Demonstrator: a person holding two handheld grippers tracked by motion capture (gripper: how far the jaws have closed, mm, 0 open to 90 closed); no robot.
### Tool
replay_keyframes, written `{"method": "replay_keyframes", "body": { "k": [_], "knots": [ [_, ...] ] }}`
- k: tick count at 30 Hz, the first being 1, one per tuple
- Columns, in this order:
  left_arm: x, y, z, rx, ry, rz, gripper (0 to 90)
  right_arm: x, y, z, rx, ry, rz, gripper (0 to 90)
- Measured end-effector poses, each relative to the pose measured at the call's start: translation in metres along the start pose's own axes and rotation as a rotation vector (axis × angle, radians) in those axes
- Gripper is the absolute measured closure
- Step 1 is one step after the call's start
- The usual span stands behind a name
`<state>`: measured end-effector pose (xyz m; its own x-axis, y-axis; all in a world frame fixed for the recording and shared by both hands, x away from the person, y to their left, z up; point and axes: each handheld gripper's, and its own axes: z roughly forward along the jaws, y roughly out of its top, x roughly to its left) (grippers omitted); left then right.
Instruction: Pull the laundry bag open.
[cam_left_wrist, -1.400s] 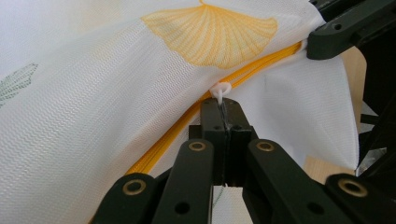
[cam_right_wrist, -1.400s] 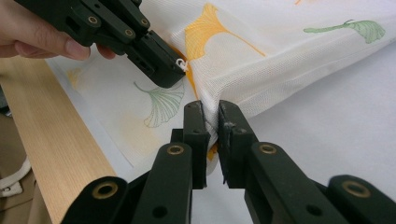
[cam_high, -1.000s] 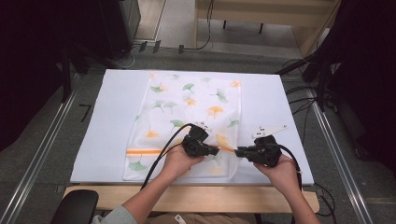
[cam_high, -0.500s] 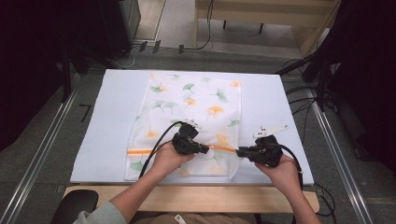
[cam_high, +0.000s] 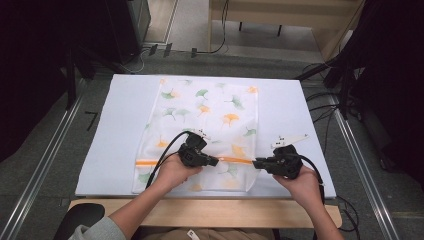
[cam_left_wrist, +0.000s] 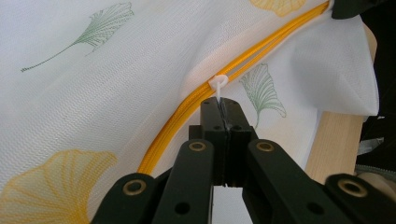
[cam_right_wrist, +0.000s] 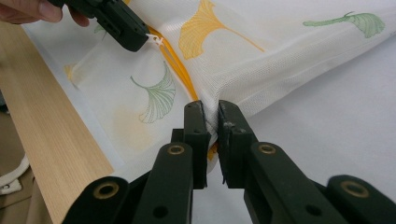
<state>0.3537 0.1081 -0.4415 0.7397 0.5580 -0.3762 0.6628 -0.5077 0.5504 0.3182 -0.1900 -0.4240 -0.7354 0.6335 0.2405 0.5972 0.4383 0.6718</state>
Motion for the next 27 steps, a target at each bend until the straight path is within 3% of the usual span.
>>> {"method": "replay_keyframes", "body": {
  "k": [11,17,27],
  "knots": [
    [0.002,0.001,0.001,0.016,-0.001,-0.013,90.0,0.001,0.0,0.001,0.01,0.001,0.003,84.6],
    [0.004,-0.001,-0.002,0.02,0.02,-0.011,90.0,0.0,0.0,0.0,0.012,0.001,0.002,84.6],
    [0.013,-0.008,-0.016,0.03,0.053,-0.054,90.0,-0.003,-0.001,0.0,0.025,0.003,-0.001,84.5]
  ]
}}
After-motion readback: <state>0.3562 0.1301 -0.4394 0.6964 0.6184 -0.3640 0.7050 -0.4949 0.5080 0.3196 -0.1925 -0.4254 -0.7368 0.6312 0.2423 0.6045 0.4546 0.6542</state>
